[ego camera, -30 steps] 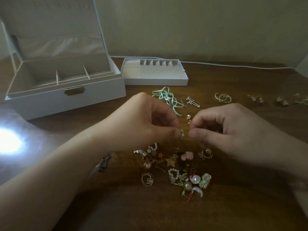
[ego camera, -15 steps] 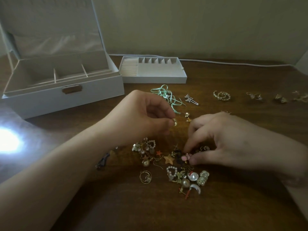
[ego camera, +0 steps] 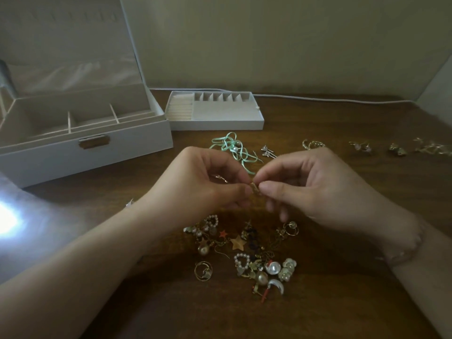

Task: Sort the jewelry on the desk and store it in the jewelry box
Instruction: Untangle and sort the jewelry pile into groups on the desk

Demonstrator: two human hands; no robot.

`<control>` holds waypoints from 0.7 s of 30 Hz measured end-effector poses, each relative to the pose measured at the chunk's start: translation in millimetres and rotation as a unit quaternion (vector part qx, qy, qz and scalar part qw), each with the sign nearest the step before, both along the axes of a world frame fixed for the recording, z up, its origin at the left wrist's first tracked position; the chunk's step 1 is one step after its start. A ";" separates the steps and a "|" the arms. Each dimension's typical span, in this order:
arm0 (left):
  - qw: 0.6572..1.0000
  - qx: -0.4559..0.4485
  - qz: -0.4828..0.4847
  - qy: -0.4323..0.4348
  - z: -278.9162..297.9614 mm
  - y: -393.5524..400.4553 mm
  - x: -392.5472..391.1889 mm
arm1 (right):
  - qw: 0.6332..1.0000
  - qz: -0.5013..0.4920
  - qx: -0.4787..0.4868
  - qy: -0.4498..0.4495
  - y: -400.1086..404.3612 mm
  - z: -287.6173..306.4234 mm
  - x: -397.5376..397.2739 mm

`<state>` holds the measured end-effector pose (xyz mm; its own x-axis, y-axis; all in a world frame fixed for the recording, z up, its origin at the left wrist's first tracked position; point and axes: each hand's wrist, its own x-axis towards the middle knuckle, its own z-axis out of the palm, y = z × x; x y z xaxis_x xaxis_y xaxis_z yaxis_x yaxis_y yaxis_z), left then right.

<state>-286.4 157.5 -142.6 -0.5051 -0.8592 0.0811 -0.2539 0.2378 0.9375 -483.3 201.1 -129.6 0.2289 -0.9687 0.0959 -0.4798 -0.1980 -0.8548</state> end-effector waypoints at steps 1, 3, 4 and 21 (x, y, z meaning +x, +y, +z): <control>1.000 -0.001 0.000 0.000 -0.2 0.3 -0.2 | 1.000 0.004 0.003 -0.011 0.1 -0.3 0.7; 1.000 0.000 -0.002 0.009 -1.0 1.0 0.6 | 1.000 0.000 -0.002 -0.025 0.5 -1.9 3.8; 1.000 0.006 -0.004 0.019 -1.3 1.4 0.7 | 1.000 -0.004 -0.011 -0.022 0.6 -3.5 5.6; 0.936 -0.279 -0.135 -0.168 -13.2 -9.3 8.9 | 0.901 -0.349 0.090 0.240 -35.9 -0.6 -145.1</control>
